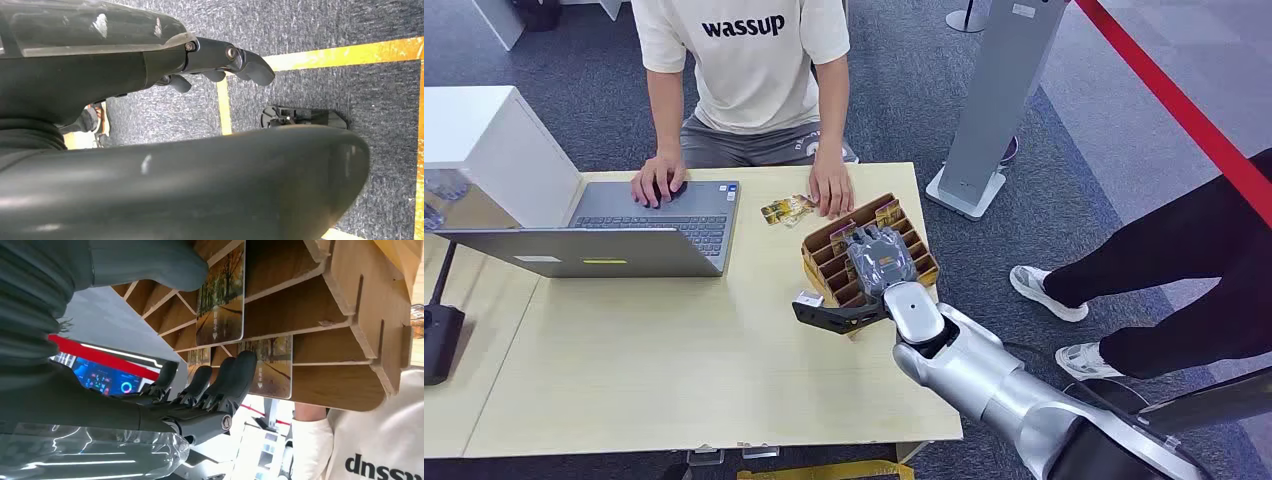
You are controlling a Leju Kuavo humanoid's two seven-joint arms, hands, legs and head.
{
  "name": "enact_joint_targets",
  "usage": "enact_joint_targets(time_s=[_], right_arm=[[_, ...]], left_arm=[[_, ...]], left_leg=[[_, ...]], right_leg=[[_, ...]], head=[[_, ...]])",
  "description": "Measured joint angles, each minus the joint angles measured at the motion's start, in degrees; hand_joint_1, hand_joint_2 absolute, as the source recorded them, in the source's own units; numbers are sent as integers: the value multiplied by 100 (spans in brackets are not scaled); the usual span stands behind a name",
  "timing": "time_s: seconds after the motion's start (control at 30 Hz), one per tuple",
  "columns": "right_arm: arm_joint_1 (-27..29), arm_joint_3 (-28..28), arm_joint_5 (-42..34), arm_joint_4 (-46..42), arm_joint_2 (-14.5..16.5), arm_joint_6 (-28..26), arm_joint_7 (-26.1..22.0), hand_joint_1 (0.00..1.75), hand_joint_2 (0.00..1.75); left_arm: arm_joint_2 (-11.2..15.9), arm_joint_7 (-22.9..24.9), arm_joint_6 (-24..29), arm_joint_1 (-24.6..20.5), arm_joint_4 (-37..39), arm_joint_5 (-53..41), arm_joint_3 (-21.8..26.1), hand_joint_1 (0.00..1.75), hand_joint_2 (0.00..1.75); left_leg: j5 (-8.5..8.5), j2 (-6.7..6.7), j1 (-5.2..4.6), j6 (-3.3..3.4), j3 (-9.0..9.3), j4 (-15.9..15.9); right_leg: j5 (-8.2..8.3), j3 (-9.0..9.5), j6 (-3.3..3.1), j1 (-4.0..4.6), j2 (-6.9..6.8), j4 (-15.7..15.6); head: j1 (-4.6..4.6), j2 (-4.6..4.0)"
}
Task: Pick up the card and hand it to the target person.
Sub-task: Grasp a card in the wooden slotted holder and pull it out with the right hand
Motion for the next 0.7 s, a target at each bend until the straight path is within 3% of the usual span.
enact_joint_targets(time_s=[0.17,0.3,0.37,0.7], right_arm=[[-10,-2,-14,40,9,-38,-4,64,175],[-10,-4,-20,79,13,-43,-1,109,175],[-11,-5,-27,99,13,-46,9,122,175],[-46,-11,-68,147,19,-84,48,130,175]], left_arm=[[1,-8,0,2,1,19,0,0,0],[3,-16,0,4,1,29,0,0,0],[5,-23,0,5,1,32,0,0,0],[14,-28,0,4,2,33,-3,0,0]], left_leg=[[0,0,0,0,1,0],[0,0,0,0,2,0],[1,0,0,1,2,0],[1,0,0,0,0,0]], right_leg=[[0,1,0,0,0,0],[0,2,0,0,0,0],[0,2,0,0,0,0],[0,0,0,0,1,0]], head=[[-2,0],[-1,0],[1,0],[-2,0]])
